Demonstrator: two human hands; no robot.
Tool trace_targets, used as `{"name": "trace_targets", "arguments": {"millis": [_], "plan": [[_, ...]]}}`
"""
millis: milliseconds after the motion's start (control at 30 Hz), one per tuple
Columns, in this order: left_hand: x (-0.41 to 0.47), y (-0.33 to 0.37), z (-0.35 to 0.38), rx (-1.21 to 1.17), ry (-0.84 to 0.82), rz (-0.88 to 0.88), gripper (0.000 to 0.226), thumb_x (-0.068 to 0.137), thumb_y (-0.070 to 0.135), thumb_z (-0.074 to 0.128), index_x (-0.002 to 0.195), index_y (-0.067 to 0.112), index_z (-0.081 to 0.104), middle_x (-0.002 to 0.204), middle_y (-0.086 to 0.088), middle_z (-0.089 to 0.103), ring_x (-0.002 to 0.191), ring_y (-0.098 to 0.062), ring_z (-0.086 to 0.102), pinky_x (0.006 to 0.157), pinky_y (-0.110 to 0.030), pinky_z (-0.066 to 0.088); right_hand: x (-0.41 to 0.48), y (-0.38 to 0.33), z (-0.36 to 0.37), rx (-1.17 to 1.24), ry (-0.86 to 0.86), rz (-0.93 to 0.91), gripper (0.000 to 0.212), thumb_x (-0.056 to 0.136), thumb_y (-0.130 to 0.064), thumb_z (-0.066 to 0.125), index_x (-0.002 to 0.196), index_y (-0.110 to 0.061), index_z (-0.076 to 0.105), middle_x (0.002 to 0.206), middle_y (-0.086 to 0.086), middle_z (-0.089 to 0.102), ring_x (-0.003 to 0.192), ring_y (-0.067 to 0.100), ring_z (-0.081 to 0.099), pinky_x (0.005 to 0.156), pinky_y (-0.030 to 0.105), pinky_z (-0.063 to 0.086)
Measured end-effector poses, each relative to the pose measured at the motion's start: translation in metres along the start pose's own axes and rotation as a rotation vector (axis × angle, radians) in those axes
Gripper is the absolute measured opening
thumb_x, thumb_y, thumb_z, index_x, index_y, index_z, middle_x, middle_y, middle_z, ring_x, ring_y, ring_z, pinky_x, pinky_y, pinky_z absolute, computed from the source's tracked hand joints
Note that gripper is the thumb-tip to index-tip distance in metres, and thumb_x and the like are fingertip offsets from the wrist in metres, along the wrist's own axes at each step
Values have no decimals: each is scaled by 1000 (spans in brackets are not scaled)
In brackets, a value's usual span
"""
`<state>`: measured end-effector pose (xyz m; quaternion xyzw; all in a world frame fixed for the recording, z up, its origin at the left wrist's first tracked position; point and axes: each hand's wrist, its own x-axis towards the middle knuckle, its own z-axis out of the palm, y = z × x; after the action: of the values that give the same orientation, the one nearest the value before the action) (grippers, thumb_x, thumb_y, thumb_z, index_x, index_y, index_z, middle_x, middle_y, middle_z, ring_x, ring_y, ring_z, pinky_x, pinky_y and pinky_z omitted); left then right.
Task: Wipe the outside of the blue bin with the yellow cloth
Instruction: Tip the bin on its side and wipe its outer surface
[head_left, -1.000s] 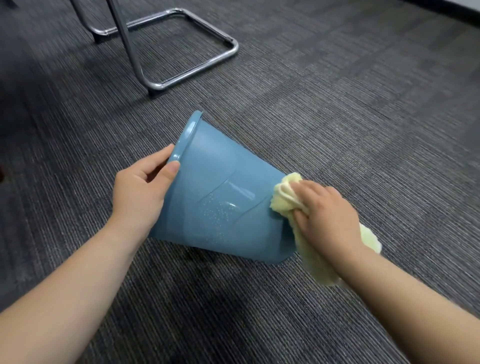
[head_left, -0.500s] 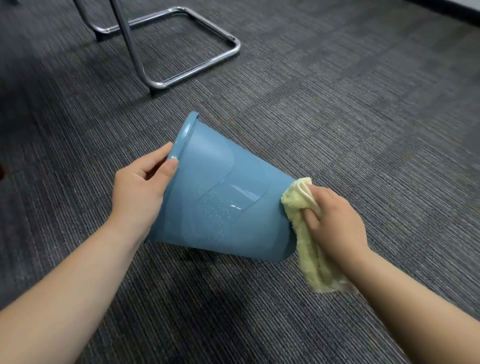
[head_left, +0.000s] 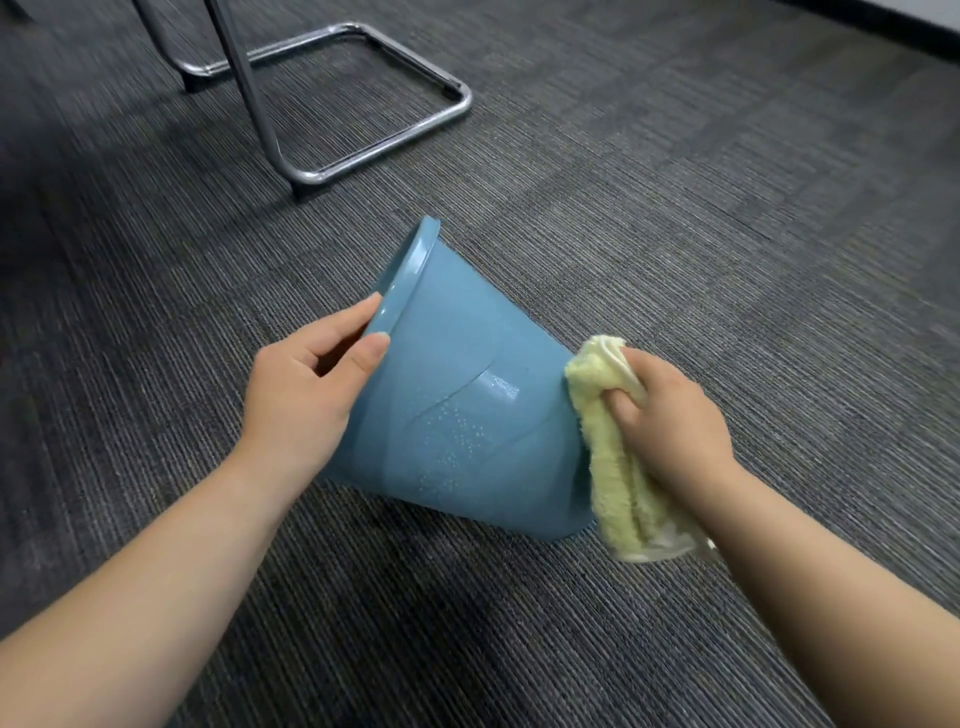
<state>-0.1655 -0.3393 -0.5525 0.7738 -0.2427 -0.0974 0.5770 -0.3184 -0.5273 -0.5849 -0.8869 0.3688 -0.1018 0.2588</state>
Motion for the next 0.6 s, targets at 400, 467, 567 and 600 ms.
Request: {"name": "trace_targets", "arguments": {"millis": [400, 467, 567, 600], "plan": [[14, -14, -9, -18, 136, -94, 29, 83, 18, 57, 105, 36, 53, 108, 12, 59, 100, -1, 56, 88, -14, 45, -33, 0, 15, -64, -70, -280, 44, 75, -17, 61, 118, -17, 51, 123, 3, 57, 101, 30, 54, 79, 38, 43], [16, -18, -11, -44, 147, -123, 29, 83, 19, 57, 107, 34, 53, 109, 11, 59, 102, -4, 56, 91, -21, 44, -28, 12, 12, -62, -37, -151, 40, 78, -16, 57, 118, -18, 49, 122, 3, 57, 102, 30, 52, 76, 36, 41], [19, -22, -12, -38, 155, -118, 28, 84, 20, 57, 107, 36, 53, 106, 15, 58, 97, 1, 56, 85, -12, 45, -29, 10, 13, -76, -16, -179, 38, 75, -13, 60, 112, -17, 53, 118, 5, 60, 95, 32, 55, 71, 37, 43], [20, -24, -12, -29, 161, -112, 28, 84, 20, 56, 106, 37, 52, 105, 16, 58, 95, 3, 56, 81, -7, 45, -32, 7, 15, -91, -24, -235, 39, 72, -12, 64, 110, -15, 55, 115, 6, 61, 90, 33, 56, 68, 38, 45]]}}
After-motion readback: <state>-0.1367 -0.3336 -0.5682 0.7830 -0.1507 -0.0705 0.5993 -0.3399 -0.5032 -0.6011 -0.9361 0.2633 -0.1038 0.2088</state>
